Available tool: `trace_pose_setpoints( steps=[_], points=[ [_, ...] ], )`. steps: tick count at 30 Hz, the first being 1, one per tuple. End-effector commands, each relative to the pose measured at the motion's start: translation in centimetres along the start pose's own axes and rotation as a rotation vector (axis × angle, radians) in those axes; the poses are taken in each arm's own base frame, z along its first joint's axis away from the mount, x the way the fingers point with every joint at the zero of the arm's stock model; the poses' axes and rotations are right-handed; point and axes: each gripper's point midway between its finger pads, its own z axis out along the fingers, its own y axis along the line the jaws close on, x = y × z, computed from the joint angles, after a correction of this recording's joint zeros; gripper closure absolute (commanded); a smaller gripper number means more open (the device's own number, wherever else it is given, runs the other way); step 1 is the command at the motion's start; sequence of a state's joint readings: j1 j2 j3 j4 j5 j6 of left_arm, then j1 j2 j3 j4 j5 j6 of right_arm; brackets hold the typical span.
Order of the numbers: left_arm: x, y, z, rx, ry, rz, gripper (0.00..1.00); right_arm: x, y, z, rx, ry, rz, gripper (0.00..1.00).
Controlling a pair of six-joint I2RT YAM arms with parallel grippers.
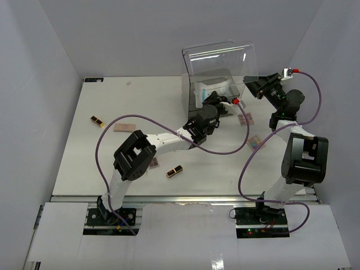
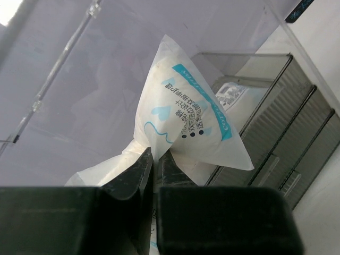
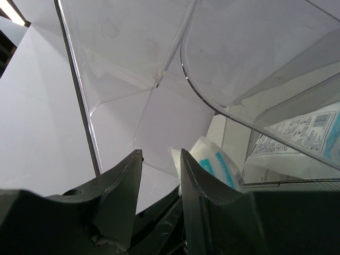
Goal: Organize the makeup
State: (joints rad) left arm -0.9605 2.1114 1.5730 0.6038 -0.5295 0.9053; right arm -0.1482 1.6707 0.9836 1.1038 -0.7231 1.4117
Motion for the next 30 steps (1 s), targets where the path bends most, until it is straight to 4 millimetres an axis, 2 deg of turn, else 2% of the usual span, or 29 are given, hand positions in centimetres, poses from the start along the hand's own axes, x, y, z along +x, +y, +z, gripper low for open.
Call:
trace_pose_setpoints(
  steps=[1, 11, 18, 21, 24, 26, 28, 30],
  points=[
    [0.1, 1.9, 1.2, -0.071, 0.01, -0.006, 0.84, 0.0, 3.9, -0.2, -0.103, 0.006, -0.094, 0.59],
    [1.3, 2.7, 2.9, -0.118, 0.04, 0.003, 0.77, 0.1, 3.8, -0.2, -0.101, 0.009, -0.09, 0.59],
    [2.1, 2.1, 3.6, -0.1, 0.054, -0.007, 0.71, 0.1, 3.7, -0.3, -0.1, 0.009, -0.09, 0.59],
    [2.9, 1.5, 3.9, -0.081, 0.077, -0.006, 0.6, 0.1, 3.7, -0.3, -0.1, 0.009, -0.091, 0.59],
    [3.8, 1.0, 4.1, -0.071, 0.101, 0.0, 0.43, 0.2, 3.7, -0.3, -0.098, 0.012, -0.088, 0.59],
    [4.4, 0.8, 4.0, -0.067, 0.117, -0.002, 0.28, 0.3, 3.6, -0.4, -0.097, 0.013, -0.087, 0.59],
    [4.6, 0.6, 3.8, -0.065, 0.124, -0.014, 0.18, 0.3, 3.6, -0.4, -0.097, 0.01, -0.088, 0.59],
    [4.2, 1.0, 3.6, -0.063, 0.12, -0.035, 0.12, 0.4, 3.5, -0.4, -0.095, 0.011, -0.085, 0.59]
  ],
)
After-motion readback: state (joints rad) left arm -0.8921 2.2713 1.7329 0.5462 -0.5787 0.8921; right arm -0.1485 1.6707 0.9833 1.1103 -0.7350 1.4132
